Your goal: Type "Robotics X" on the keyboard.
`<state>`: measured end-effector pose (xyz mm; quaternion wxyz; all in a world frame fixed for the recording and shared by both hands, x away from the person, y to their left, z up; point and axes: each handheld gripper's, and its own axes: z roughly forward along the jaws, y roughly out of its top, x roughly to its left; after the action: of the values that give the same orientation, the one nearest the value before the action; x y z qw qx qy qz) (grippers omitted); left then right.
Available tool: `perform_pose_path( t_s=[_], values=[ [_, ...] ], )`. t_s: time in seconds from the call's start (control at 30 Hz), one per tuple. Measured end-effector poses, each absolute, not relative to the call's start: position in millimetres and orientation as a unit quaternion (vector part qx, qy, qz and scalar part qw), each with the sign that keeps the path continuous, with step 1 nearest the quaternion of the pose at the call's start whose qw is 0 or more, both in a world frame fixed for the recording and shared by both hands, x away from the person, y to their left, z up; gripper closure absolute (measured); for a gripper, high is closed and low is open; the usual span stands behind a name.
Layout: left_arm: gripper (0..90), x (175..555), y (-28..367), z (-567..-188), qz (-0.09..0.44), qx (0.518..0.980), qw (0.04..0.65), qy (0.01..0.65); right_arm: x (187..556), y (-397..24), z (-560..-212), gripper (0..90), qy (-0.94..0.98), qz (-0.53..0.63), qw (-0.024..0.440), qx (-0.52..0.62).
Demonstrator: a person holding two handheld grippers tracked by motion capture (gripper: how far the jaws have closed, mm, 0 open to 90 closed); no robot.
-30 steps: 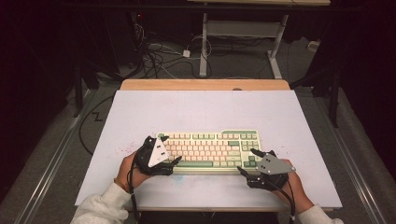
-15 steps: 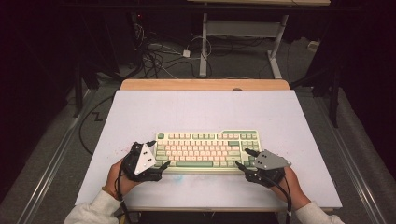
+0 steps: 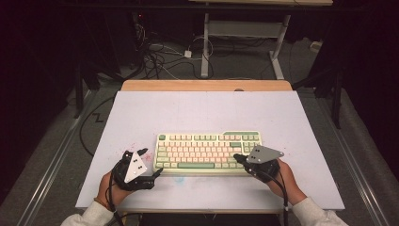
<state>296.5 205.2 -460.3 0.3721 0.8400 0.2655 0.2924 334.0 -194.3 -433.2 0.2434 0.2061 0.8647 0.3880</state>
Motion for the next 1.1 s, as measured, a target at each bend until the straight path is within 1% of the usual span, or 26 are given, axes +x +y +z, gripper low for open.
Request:
perform_pose_path(
  t_s=[0.33, 0.77, 1.1],
  values=[
    [17.6, 297.2, 203.7, -462.7, 0.290, 0.845, 0.368, 0.259, 356.5, -168.4, -431.6, 90.0, 0.873, 0.378, 0.233, 0.203],
    [17.7, 297.9, 201.5, -465.7, 0.282, 0.851, 0.362, 0.255, 382.8, -129.7, -442.3, 90.0, 0.889, 0.348, 0.219, 0.202],
    [17.7, 297.9, 201.6, -467.0, 0.280, 0.854, 0.358, 0.254, 394.0, -121.0, -449.0, 90.0, 0.897, 0.327, 0.214, 0.206]
  ],
)
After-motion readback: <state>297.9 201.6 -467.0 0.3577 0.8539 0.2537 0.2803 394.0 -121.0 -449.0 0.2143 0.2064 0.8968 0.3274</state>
